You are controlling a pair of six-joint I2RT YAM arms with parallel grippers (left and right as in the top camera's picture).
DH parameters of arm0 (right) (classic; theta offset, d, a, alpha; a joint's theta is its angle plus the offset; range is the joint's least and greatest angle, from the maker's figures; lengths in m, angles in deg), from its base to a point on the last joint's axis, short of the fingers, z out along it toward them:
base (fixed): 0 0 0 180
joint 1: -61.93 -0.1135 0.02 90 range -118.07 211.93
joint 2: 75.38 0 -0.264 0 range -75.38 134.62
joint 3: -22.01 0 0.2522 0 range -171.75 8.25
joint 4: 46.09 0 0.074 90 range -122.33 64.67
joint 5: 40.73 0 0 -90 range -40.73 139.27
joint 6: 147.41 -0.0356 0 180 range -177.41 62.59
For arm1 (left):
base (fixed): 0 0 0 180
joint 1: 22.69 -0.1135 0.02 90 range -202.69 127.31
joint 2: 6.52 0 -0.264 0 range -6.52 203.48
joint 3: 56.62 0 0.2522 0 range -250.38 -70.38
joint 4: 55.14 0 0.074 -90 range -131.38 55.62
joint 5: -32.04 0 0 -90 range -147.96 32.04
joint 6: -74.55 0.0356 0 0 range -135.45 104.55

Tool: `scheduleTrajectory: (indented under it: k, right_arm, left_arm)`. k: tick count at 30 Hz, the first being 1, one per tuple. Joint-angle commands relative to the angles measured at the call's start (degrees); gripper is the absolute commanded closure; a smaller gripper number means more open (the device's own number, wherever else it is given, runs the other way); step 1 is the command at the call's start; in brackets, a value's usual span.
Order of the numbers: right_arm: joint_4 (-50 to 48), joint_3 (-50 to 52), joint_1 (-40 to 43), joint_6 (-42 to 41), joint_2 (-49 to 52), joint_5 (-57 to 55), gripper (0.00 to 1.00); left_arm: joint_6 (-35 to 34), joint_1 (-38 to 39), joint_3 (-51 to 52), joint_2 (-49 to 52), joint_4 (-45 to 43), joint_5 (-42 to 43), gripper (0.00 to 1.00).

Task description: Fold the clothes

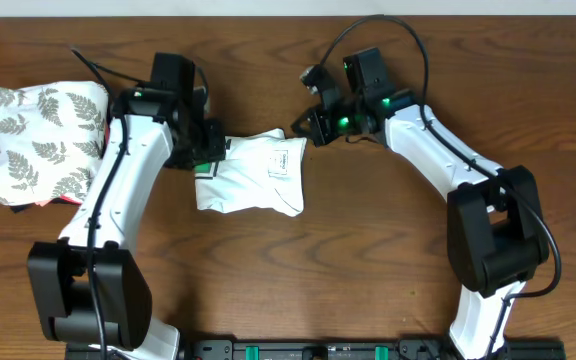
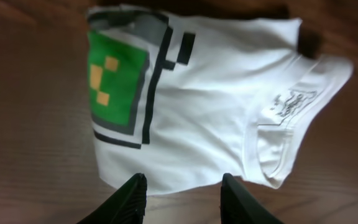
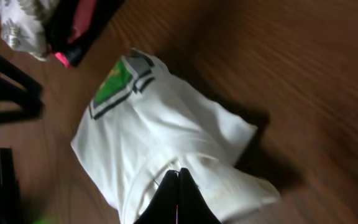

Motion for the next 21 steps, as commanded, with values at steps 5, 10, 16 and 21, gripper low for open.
scheduleTrajectory:
  k: [5,10,16,21]
  right_arm:
    - [-3.3,-0.4,-4.0,-2.8,4.3,0.9,0.99]
    - [-4.9,-0.4,-5.9,-4.7,7.8,0.9,0.99]
    - [-4.7,-0.3,-6.9,-4.7,10.6,-0.2,0.99]
    - [-2.8,-0.3,-6.9,-6.2,10.8,-5.9,0.99]
  left_arm:
    - [-0.7,-0.1,7.8,0.6,-5.1,1.6,0.61]
    - [-1.3,-0.1,13.3,0.6,-10.4,1.7,0.60]
    - [-1.9,-0.1,22.4,0.9,-19.9,1.9,0.60]
    - [-2.1,-0.1,26.9,1.7,-20.7,6.6,0.60]
